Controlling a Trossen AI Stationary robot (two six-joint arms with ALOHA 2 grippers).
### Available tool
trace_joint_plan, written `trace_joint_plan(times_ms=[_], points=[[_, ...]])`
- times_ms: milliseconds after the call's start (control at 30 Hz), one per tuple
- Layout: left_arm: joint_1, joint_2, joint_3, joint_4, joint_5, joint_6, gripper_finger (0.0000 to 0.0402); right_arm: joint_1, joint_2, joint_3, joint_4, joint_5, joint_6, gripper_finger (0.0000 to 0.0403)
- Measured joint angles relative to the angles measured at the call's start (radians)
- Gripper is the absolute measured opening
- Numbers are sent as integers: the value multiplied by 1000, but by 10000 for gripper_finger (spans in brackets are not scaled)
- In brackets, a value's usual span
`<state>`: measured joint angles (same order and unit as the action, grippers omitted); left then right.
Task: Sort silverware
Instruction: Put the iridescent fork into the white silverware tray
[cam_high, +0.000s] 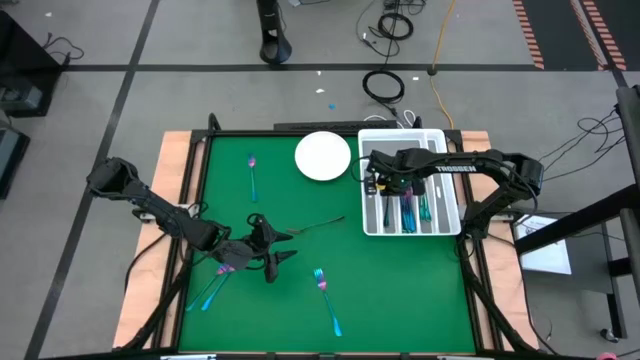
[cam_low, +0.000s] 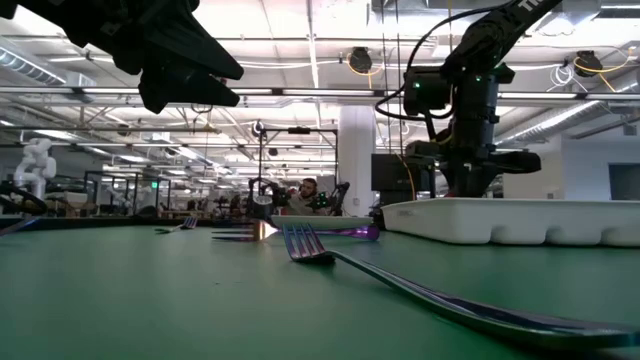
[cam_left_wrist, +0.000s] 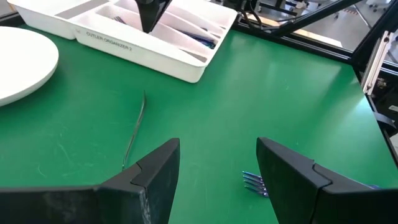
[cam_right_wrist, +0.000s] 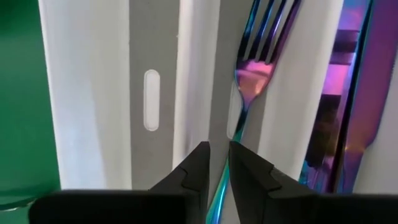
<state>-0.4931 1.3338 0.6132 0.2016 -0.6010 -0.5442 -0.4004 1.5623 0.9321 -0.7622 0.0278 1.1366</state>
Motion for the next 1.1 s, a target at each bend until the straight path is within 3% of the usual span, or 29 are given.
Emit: trace_joint_plan(times_ms=[333,667,900,1100], points=[[0,0,0,-1,-17,7,215,0,2,19,13,-97,-180,50],[3,0,0,-1,-64,2,215,28,0,208,79,-101,-376,50],[3,0,0,-2,-61,1,215,155,2,225,391,-176,-550,50],[3,0,0,-2,-57,1,215,323,3,225,501,-188,-607,50]])
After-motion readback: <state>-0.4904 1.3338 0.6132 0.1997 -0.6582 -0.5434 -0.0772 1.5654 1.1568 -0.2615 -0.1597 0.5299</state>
